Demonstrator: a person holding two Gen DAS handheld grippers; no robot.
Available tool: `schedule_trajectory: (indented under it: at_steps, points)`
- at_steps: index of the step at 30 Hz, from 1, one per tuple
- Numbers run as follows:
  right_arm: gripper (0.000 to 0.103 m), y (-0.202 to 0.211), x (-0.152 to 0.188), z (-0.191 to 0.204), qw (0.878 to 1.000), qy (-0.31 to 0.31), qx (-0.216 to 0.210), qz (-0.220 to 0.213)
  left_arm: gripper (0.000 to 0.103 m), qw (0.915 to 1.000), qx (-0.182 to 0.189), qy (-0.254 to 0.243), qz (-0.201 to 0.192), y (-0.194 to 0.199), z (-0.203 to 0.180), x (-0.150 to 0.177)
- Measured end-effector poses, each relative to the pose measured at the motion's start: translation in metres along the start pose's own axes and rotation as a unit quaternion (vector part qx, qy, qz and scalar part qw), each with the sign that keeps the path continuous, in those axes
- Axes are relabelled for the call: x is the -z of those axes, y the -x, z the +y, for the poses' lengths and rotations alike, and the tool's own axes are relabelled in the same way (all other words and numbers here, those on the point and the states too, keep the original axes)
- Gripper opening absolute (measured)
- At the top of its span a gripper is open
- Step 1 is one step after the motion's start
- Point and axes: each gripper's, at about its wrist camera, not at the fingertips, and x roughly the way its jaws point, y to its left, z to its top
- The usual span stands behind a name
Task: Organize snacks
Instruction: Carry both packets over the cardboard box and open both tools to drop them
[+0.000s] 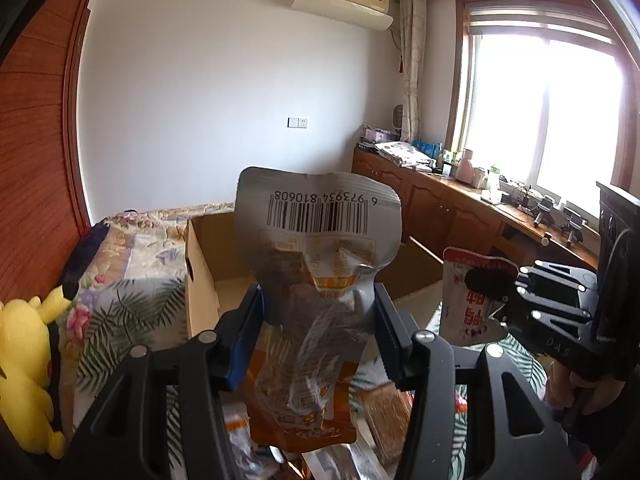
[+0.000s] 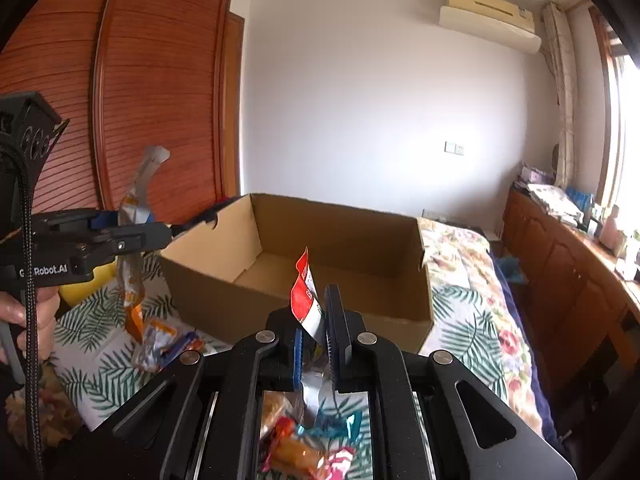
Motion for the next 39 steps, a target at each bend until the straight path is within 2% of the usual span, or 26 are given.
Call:
schedule_trajectory:
  at_steps: [14, 20, 31, 39]
  points:
    - [0.007, -0.051, -0.035, -0.027, 1.000, -0.004, -0.009, -0.012, 0.052, 0.9999, -0.011, 0.006, 0.004, -0.056, 0.020, -0.050]
    - [0.007, -0.072, -0.035, -0.043, 1.000, -0.012, -0.015, -0.014, 0.052, 0.9996, -0.025, -0.003, 0.015, -0.083, 0.019, -0.060]
    - [0.008, -0.111, -0.012, -0.051, 0.999, -0.020, -0.021, 0.019, 0.054, 0.9940, -0.058, -0.017, 0.091, -0.137, 0.014, -0.037]
    - [0.009, -0.126, 0.005, -0.048, 0.998, -0.012, -0.030, 0.060, 0.059, 0.9903, -0.069, -0.015, 0.120, -0.154, 0.005, -0.025]
